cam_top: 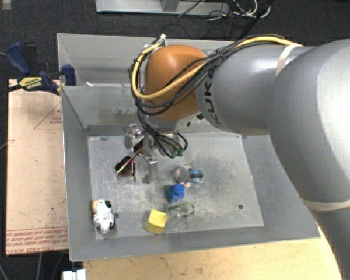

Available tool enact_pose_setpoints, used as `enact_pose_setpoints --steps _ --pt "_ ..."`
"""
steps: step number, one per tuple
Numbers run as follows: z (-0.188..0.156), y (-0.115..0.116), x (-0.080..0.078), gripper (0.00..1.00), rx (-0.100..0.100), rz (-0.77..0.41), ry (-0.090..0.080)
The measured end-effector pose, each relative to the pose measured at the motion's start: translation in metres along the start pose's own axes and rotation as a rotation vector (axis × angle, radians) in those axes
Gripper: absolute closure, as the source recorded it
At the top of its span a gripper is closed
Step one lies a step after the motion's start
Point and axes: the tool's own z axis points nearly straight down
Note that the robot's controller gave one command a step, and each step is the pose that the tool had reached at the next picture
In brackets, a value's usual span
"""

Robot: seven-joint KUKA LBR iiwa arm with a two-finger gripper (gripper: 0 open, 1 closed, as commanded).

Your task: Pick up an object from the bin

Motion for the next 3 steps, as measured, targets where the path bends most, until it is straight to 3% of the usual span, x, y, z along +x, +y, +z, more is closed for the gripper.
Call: enact_pose_setpoints --steps 1,2,3 --pt "-0.008 0.004 -0.001 0.0 -0.001 0.028 -0.002" --pt "0.035 0.001 -0.001 0.0 0.0 -0.032 -0.002" --pt "0.048 0.005 -0.004 1.0 0.0 -0.139 -0.003"
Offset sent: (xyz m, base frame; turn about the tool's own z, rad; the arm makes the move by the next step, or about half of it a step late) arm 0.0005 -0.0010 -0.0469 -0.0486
